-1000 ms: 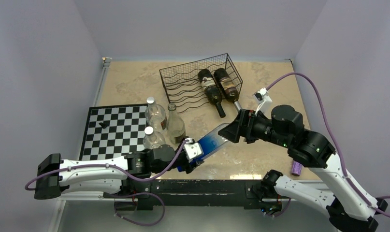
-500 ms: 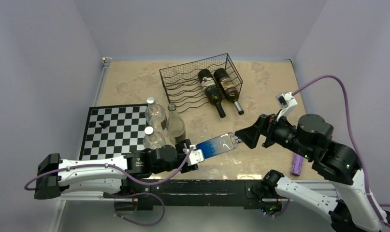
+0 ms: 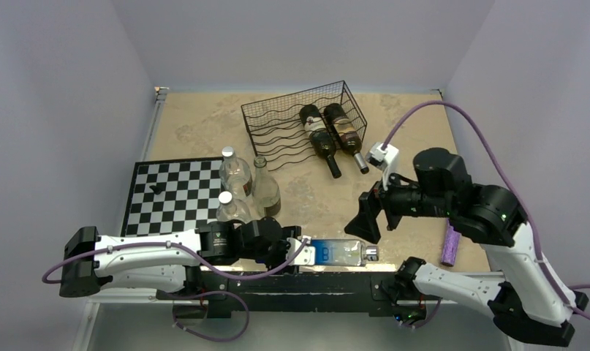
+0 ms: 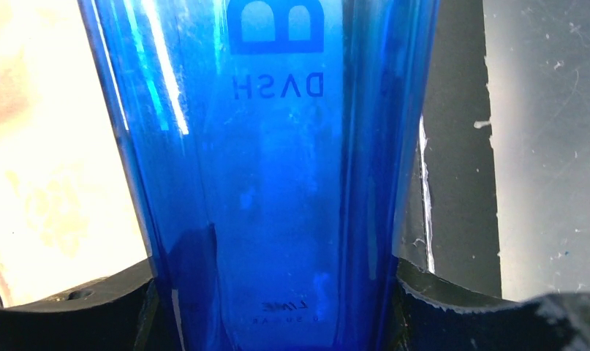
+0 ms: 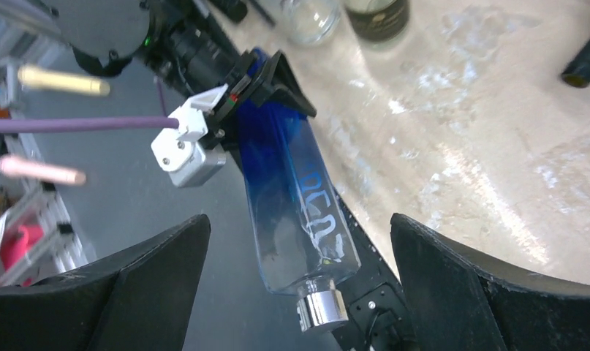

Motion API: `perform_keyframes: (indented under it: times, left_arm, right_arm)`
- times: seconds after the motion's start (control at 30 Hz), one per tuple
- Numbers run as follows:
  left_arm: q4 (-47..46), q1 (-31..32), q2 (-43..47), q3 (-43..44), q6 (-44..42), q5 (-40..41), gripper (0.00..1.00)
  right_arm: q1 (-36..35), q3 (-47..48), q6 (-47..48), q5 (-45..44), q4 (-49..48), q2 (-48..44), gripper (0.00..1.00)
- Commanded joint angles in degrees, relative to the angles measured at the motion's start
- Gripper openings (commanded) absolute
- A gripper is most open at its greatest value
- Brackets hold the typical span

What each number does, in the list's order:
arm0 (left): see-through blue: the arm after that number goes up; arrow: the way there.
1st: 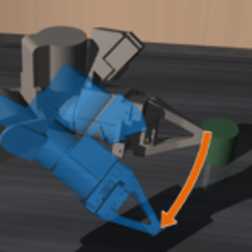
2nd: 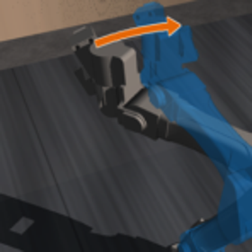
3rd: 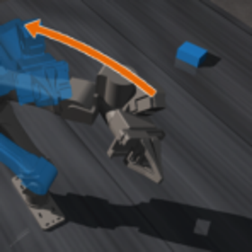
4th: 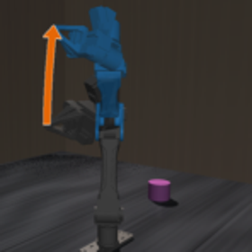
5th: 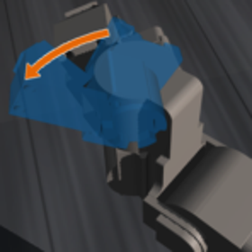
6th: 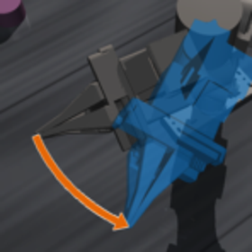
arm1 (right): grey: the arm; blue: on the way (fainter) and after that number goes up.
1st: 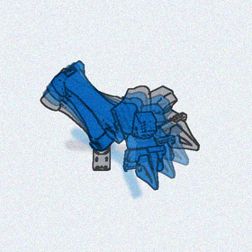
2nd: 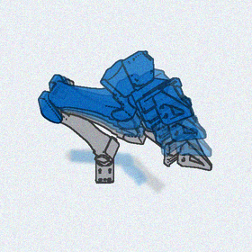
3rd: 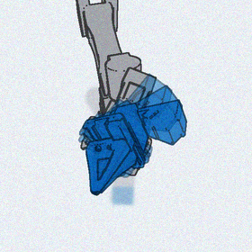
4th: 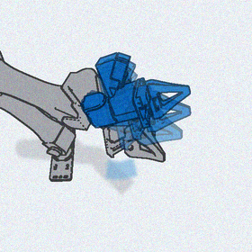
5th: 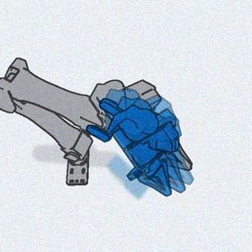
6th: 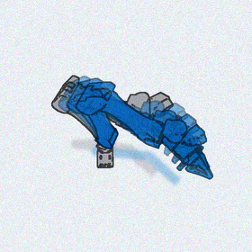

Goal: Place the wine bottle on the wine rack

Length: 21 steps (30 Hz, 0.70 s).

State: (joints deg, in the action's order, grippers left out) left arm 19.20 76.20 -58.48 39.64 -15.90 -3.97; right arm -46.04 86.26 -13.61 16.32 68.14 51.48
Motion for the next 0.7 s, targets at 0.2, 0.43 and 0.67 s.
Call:
perform_keyframes:
  times: [0.2, 0.43, 0.67]
  left_arm:
    - [-7.33, 0.08, 3.42, 3.88, -6.96, 3.35, 0.0]
    - [-14.46, 0.11, 6.51, 1.59, -12.59, 6.52, 0.0]
    - [-15.5, 0.09, 5.71, 3.85, -17.13, 9.93, 0.0]
  right_arm:
    - [-1.51, -4.03, 0.13, 4.84, 3.84, 7.03, 0.98]
    - [-1.55, -4.76, -0.49, 9.55, 6.51, 11.12, 0.97]
    - [-1.51, -8.58, 1.08, 18.75, 5.7, 13.49, 0.98]
